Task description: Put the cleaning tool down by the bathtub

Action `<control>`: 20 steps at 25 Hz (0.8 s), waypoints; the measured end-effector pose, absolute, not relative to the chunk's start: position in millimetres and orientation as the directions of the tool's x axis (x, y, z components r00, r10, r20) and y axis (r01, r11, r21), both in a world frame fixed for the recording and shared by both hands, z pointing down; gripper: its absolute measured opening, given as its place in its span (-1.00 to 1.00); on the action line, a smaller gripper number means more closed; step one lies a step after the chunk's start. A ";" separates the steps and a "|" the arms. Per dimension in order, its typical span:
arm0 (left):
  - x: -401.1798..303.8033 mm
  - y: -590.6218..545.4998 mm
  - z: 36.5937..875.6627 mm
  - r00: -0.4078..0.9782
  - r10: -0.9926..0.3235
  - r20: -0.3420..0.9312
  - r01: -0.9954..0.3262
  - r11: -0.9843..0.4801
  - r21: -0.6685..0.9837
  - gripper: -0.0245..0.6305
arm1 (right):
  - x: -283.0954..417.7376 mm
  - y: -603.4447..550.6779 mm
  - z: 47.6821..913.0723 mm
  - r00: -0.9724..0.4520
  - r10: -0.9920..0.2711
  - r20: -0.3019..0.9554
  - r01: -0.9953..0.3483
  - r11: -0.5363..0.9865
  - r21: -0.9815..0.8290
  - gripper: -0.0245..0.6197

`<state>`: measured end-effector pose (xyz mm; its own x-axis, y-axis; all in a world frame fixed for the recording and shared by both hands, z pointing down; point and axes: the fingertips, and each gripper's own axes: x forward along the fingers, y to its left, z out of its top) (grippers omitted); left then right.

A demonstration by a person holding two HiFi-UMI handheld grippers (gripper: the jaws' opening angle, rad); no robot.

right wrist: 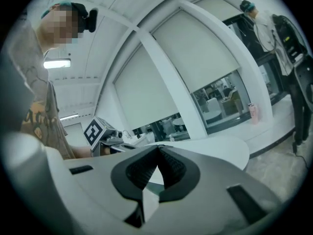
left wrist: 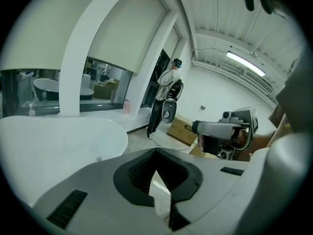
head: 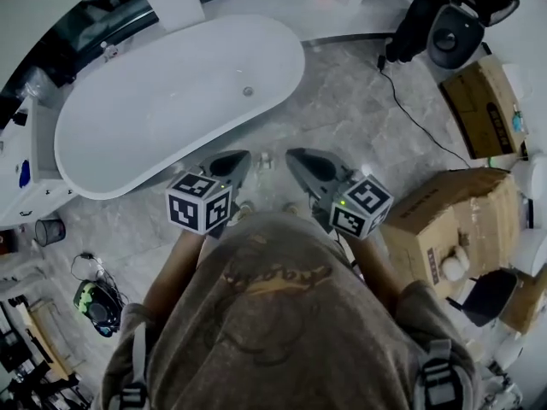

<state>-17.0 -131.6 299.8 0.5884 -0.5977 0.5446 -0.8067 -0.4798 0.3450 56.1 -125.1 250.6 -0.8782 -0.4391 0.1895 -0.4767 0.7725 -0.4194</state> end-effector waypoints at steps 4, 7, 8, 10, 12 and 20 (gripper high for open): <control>-26.4 -127.9 256.7 0.626 -0.637 0.449 -0.778 -0.548 0.307 -0.90 | 40.3 -118.5 219.2 -0.907 -0.392 0.150 -0.419 0.823 -0.384 -0.93; -36.4 -127.0 232.4 0.633 -0.677 0.375 -0.773 -0.578 0.261 -0.91 | 32.8 -116.7 199.8 -0.930 -0.355 0.093 -0.364 0.862 -0.353 -0.93; -38.9 -126.7 227.3 0.636 -0.686 0.354 -0.771 -0.584 0.252 -0.91 | 31.3 -116.2 193.9 -0.937 -0.342 0.072 -0.345 0.873 -0.344 -0.93; -42.6 -125.8 221.3 0.639 -0.698 0.323 -0.769 -0.592 0.241 -0.90 | 29.4 -114.8 184.7 -0.947 -0.320 0.039 -0.315 0.890 -0.329 -0.93; -44.5 -124.9 217.9 0.642 -0.704 0.303 -0.766 -0.599 0.233 -0.90 | 27.8 -112.6 179.2 -0.953 -0.304 0.015 -0.292 0.900 -0.324 -0.93; -43.2 -116.8 219.0 0.653 -0.702 0.283 -0.757 -0.603 0.250 -0.91 | 22.7 -97.0 177.4 -0.964 -0.267 -0.009 -0.250 0.914 -0.320 -0.93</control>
<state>-43.2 -116.8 219.0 0.6532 -0.7024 0.2828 -0.7572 -0.6035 0.2499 22.7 -97.0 177.4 -0.9637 -0.2668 -0.0088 -0.2502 0.9140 -0.3195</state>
